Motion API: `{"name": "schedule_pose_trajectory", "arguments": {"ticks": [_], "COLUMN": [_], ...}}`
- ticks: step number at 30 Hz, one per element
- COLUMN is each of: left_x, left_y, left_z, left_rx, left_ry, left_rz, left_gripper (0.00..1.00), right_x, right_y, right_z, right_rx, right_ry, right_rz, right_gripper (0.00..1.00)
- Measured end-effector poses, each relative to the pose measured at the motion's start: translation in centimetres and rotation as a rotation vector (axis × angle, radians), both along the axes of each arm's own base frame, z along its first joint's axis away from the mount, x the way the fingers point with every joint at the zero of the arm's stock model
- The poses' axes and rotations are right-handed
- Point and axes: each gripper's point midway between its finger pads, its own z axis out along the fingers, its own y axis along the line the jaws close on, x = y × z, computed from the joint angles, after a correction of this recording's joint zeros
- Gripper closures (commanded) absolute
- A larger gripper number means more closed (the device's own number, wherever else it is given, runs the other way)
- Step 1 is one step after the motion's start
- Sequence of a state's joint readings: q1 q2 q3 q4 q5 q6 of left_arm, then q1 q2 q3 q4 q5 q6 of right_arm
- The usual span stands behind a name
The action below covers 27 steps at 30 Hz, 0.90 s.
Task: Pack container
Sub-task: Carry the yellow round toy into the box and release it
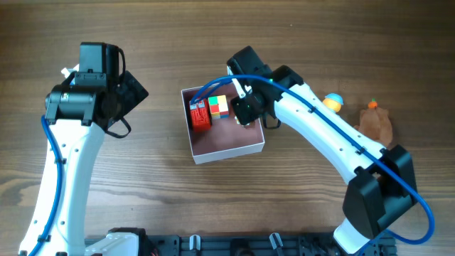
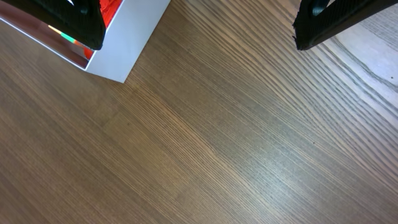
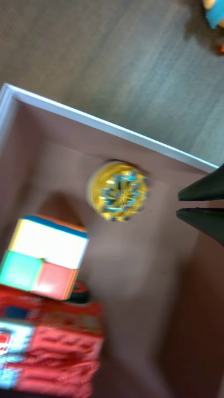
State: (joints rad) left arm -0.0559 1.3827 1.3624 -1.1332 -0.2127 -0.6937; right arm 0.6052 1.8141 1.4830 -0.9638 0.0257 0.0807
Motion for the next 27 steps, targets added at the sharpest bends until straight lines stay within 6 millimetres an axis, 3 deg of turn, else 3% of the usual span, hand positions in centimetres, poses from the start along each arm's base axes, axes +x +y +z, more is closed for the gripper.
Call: {"name": "schedule_pose_trajectory", "arguments": {"ticks": [5, 11, 14, 18, 27], "left_x": [0.0, 0.0, -0.1, -0.1, -0.1], "left_y": [0.0, 0.0, 0.0, 0.0, 0.0], "left_z": [0.0, 0.0, 0.0, 0.0, 0.0], "left_rx": [0.0, 0.0, 0.0, 0.0, 0.0], "left_ry": [0.001, 0.002, 0.002, 0.004, 0.004], "left_rz": [0.0, 0.0, 0.0, 0.0, 0.0], "left_gripper": [0.02, 0.02, 0.02, 0.02, 0.02], "right_x": [-0.5, -0.7, -0.5, 0.3, 3.7], "right_y": [-0.2, -0.4, -0.3, 0.1, -0.8], "right_z": [-1.4, -6.2, -7.6, -7.9, -7.3], "right_rx": [-0.025, -0.096, -0.106, -0.094, -0.114], "right_ry": [0.046, 0.143, 0.155, 0.129, -0.032], "right_rz": [0.01, 0.007, 0.008, -0.008, -0.253], "right_gripper": [0.96, 0.96, 0.95, 0.93, 0.91]}}
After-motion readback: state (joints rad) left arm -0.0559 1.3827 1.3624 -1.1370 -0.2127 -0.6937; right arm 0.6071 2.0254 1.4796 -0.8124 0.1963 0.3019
